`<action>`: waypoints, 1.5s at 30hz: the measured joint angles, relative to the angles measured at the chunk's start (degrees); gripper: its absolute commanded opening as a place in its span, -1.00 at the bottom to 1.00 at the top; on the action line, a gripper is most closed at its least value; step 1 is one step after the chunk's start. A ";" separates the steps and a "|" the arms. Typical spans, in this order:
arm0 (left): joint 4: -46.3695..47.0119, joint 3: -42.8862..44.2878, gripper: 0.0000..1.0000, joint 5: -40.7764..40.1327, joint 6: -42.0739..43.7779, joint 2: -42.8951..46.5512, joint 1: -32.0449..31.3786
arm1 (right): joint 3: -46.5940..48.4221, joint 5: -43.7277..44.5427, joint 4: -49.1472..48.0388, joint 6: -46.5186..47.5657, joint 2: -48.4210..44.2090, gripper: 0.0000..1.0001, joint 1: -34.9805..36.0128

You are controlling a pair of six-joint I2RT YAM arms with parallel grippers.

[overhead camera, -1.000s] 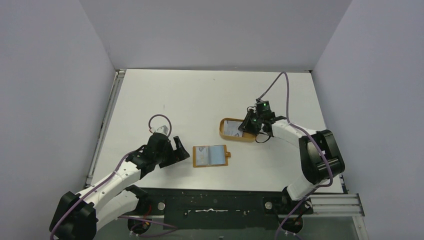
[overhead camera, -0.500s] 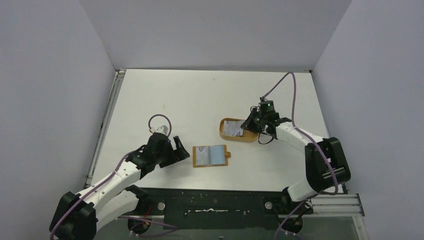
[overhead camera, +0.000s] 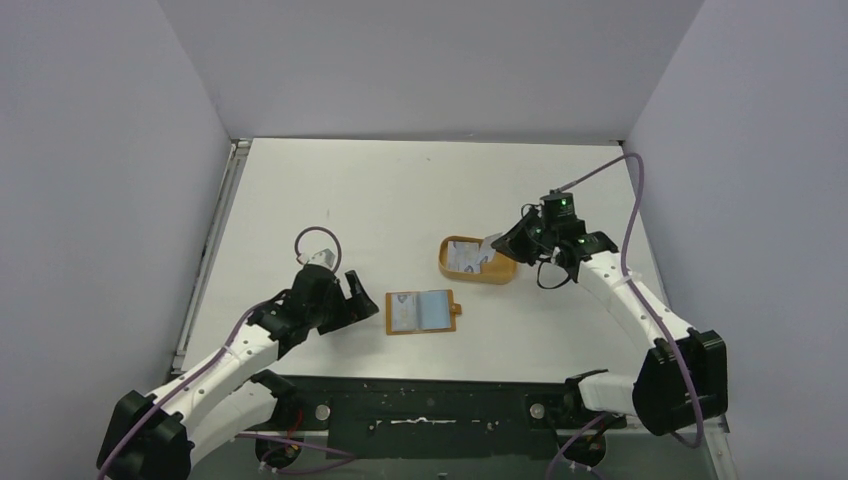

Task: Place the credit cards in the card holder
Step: Pick up the credit card from the storage box, then turn over the card slot in the card holder.

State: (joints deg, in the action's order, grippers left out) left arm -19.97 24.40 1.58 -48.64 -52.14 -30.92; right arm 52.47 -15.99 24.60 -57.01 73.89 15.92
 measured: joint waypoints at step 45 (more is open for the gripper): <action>7.93 -0.74 0.88 5.70 -4.28 1.36 0.02 | -2.43 -12.09 5.31 8.28 -11.74 -1.00 10.21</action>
State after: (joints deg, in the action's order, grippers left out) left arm -12.03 23.66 7.29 -52.93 -50.78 -30.89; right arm 50.04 -28.08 29.91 -48.73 62.15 26.13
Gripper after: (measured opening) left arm 0.943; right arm 0.041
